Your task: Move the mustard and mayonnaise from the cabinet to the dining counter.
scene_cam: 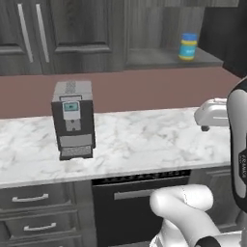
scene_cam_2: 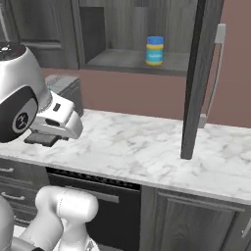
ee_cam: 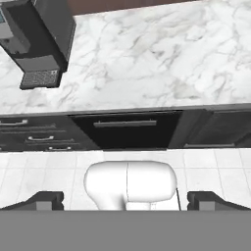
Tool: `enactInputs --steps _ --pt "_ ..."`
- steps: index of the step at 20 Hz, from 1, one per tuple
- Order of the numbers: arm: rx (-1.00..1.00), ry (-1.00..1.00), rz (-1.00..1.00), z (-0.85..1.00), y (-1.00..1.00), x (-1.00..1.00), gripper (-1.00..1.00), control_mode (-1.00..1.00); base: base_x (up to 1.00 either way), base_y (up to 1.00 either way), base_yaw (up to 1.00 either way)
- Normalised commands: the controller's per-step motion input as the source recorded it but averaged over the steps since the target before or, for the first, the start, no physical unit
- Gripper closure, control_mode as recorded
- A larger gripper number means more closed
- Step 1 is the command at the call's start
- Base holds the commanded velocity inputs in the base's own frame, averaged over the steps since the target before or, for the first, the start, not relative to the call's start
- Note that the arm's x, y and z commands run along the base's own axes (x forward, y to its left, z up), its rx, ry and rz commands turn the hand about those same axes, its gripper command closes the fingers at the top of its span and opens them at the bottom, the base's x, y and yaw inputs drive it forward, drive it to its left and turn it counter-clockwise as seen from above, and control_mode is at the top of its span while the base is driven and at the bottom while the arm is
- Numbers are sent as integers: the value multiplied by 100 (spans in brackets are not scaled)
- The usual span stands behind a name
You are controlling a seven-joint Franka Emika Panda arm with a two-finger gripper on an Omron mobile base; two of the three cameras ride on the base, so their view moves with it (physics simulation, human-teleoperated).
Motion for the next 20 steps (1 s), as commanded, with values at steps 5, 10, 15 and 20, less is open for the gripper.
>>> enactInputs --steps 5,10,15,20 --pt "0 0 0 0 0 0 -100 100 89 0 -26" --pt "0 0 0 0 0 0 -100 100 67 0 -18" --pt "-2 -16 -5 60 0 2 -100 -100 0 0 0" --pt "-11 -37 -5 88 0 -8 -100 -100 0 0 0"
